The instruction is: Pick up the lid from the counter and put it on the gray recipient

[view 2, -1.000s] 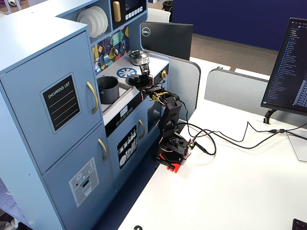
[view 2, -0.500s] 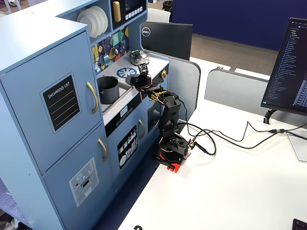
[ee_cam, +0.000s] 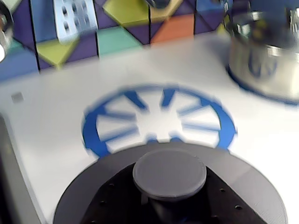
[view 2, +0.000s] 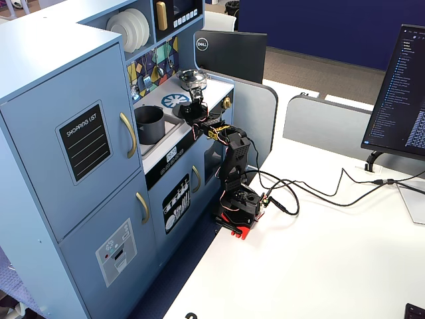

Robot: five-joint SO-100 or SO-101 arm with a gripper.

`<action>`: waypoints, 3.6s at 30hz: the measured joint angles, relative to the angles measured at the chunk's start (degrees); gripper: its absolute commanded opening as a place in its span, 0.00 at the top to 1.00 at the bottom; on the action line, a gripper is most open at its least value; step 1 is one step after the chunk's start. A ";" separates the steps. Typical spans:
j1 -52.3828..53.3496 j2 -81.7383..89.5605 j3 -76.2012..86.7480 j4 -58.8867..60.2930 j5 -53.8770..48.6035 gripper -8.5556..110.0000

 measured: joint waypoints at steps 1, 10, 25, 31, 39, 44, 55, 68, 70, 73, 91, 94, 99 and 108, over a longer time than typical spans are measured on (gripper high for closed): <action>-0.09 0.00 -1.23 0.53 0.00 0.93; -4.13 2.37 -12.13 9.05 0.00 0.93; -21.01 10.46 -14.85 18.19 0.35 0.93; -26.02 10.72 -14.85 18.98 0.35 0.93; -29.09 12.92 -12.57 18.98 0.35 0.93; -28.56 14.94 -9.40 19.42 0.35 0.93; -28.83 17.58 -5.71 19.60 0.35 0.93; -29.09 17.49 -5.01 19.69 0.35 0.93; -29.00 16.79 -5.01 19.60 0.35 0.93; -29.00 15.56 -5.10 18.72 0.35 0.93; -29.00 13.27 -6.42 17.40 0.35 0.93; -29.27 13.27 -6.42 17.40 0.35 0.93; -29.36 13.27 -6.42 18.19 0.53 0.86; -29.27 20.39 -5.63 26.10 0.35 0.76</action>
